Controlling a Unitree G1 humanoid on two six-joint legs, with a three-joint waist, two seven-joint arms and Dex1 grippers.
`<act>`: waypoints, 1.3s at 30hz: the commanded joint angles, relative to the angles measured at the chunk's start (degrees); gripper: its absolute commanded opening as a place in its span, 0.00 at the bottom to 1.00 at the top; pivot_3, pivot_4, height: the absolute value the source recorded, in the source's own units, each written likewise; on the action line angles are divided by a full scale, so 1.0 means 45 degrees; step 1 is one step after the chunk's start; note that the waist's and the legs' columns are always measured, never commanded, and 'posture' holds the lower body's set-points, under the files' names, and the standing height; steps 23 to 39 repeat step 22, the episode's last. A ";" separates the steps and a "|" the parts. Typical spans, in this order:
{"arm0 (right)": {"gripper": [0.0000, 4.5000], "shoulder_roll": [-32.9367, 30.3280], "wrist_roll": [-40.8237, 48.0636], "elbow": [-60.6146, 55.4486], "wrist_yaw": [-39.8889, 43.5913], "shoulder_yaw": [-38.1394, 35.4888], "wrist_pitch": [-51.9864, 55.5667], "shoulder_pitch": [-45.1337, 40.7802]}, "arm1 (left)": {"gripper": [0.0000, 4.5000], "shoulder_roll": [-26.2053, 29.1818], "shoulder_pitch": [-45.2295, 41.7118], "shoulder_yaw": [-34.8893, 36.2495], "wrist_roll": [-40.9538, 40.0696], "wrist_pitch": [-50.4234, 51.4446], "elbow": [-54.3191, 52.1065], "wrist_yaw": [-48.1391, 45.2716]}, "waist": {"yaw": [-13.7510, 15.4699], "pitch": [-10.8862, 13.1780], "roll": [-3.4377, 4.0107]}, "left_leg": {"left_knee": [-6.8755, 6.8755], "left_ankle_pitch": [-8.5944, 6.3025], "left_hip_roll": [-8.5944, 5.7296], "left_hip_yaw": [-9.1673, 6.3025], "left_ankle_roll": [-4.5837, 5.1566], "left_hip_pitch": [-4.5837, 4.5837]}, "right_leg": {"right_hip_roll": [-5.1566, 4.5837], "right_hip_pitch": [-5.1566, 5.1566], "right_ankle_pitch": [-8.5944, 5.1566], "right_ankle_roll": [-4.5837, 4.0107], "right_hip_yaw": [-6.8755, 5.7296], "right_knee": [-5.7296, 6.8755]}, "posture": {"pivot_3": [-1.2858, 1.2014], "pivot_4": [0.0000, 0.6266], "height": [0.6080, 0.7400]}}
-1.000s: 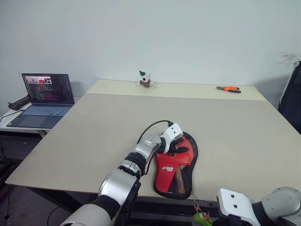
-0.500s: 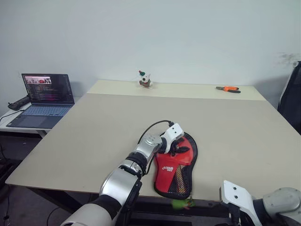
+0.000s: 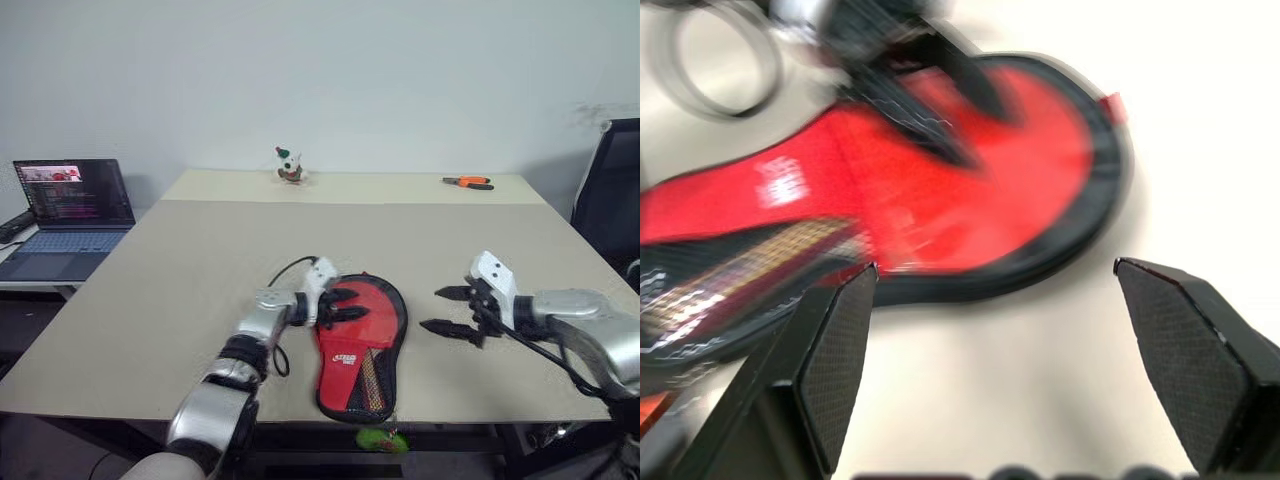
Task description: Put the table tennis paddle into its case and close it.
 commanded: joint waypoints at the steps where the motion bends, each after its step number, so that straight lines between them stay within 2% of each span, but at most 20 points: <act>1: 0.92 0.0749 -0.0722 0.2144 -0.0092 -0.0078 -0.1978 -0.0917 | 0.58 0.1275 0.1802 0.0688 -0.1256 0.2198 -0.4149 -0.0268 | -0.0064 0.0009 0.0013 | 0.0007 0.0010 -0.0004 0.0000 -0.0017 -0.0034 | -0.0007 -0.0051 -0.0011 -0.0005 0.0002 0.0045 | 0.52 0.24 1.00; 3: 0.92 0.1221 -0.1093 0.3714 0.0246 0.0038 -0.3042 -0.1421 | 0.58 0.2091 0.3496 0.1347 -0.1884 0.3457 -0.6838 0.0243 | -0.0078 0.0027 0.0033 | 0.0009 0.0022 0.0006 -0.0008 -0.0037 -0.0049 | -0.0008 -0.0071 -0.0020 -0.0023 -0.0003 0.0062 | 0.52 0.24 1.00; 6: 0.92 0.1414 -0.1475 0.5262 0.0864 0.0102 -0.4172 -0.1913 | 0.58 0.2462 0.5007 0.1824 -0.2410 0.4528 -0.9452 0.1284 | 0.0029 0.0065 0.0056 | 0.0020 0.0004 0.0012 -0.0015 -0.0006 -0.0043 | -0.0014 -0.0067 -0.0029 -0.0041 -0.0005 0.0075 | 0.52 0.24 1.00; 12: 0.92 0.1395 -0.2042 0.8805 0.1074 -0.0392 -0.5821 -0.3414 | 0.58 0.2232 0.6233 0.2090 -0.2729 0.5333 -1.1975 0.3406 | 0.0314 0.0095 0.0095 | 0.0103 0.0007 -0.0007 -0.0031 -0.0006 -0.0036 | -0.0024 -0.0021 0.0002 -0.0024 -0.0027 0.0092 | 0.52 0.24 1.00; 17: 0.92 0.1409 -0.2146 0.8937 0.1064 -0.0641 -0.5912 -0.3441 | 0.58 0.2622 0.6557 0.1452 -0.2212 0.4669 -1.2085 0.3774 | 0.0279 0.0098 0.0103 | 0.0140 0.0005 -0.0002 -0.0017 -0.0003 -0.0036 | -0.0017 -0.0005 0.0012 -0.0013 -0.0013 0.0093 | 0.52 0.24 1.00; 21: 0.92 0.1222 -0.2192 0.7465 0.1106 -0.0540 -0.5079 -0.2822 | 0.58 0.2828 0.6792 0.1442 -0.2254 0.4532 -1.1993 0.4017 | 0.0252 0.0106 0.0115 | 0.0133 0.0004 0.0015 -0.0016 -0.0001 -0.0038 | -0.0001 -0.0022 0.0019 -0.0027 -0.0007 0.0102 | 0.52 0.24 1.00; 39: 0.92 0.1170 -0.2265 0.7489 0.1116 -0.0529 -0.4967 -0.2893 | 0.58 0.2796 0.6656 0.1420 -0.2252 0.4430 -1.1814 0.4095 | 0.0252 0.0106 0.0115 | 0.0132 0.0004 0.0020 -0.0016 -0.0001 -0.0040 | 0.0001 -0.0027 0.0022 -0.0032 -0.0006 0.0103 | 0.52 0.24 1.00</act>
